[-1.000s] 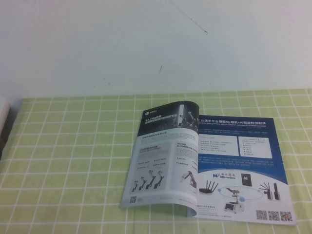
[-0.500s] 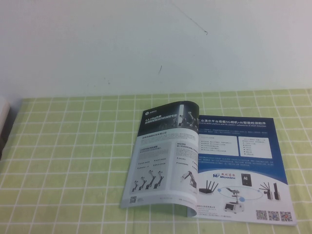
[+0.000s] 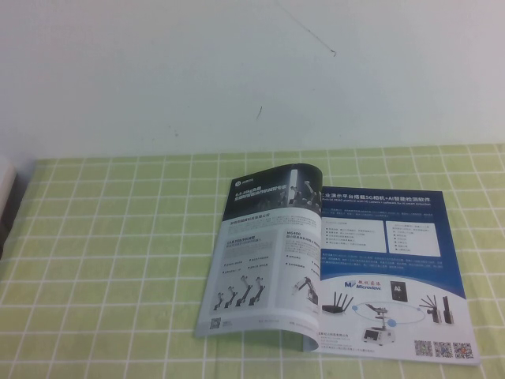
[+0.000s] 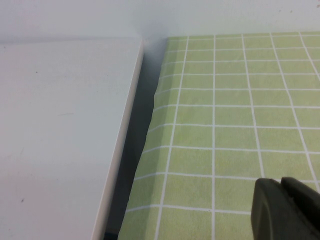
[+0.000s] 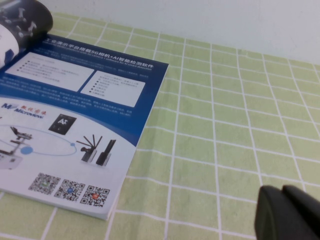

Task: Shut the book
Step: 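Close the open booklet and leave it lying on the table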

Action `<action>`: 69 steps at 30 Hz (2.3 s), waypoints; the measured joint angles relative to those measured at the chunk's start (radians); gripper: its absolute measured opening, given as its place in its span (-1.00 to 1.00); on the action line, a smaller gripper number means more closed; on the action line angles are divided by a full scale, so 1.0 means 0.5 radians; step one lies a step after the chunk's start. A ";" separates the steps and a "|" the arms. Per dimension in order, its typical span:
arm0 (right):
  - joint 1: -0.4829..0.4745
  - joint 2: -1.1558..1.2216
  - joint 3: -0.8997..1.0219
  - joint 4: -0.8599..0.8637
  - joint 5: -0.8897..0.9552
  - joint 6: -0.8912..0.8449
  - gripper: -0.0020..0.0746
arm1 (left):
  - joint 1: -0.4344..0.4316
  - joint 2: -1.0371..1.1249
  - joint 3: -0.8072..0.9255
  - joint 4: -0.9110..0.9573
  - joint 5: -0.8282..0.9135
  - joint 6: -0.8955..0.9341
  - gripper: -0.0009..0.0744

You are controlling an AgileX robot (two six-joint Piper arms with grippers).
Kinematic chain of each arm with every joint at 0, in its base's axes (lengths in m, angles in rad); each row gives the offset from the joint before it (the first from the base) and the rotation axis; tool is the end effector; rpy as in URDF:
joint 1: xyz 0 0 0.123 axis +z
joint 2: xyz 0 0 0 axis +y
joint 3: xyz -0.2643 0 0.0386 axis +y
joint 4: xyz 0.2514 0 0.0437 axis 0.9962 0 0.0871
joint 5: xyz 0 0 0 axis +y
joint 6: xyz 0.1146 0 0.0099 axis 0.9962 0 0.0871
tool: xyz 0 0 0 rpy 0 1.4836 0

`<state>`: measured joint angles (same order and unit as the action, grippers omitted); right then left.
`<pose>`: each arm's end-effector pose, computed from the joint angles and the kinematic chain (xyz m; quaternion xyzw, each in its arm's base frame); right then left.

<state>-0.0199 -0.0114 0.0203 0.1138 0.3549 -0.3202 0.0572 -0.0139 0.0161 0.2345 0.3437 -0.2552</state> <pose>0.0977 0.0026 0.1688 -0.0889 0.7922 -0.0546 0.6013 0.0971 0.0146 0.1726 -0.0600 0.7872 0.0381 0.6126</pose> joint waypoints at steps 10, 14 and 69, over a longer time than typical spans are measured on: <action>0.000 0.000 0.000 0.000 0.000 0.000 -0.95 | 0.000 0.000 0.000 0.000 0.000 0.005 -0.99; 0.000 0.000 0.000 0.000 0.000 0.000 -0.95 | 0.000 0.000 0.000 0.000 0.000 0.005 -0.99; 0.000 0.319 -0.903 0.328 0.018 0.107 -0.95 | 0.000 0.000 0.013 0.609 -2.510 -0.097 -0.99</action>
<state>-0.0199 0.1483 -0.4313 0.2778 0.3639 -0.2668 0.0572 -0.0139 0.0227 0.5388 -0.9114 -0.3038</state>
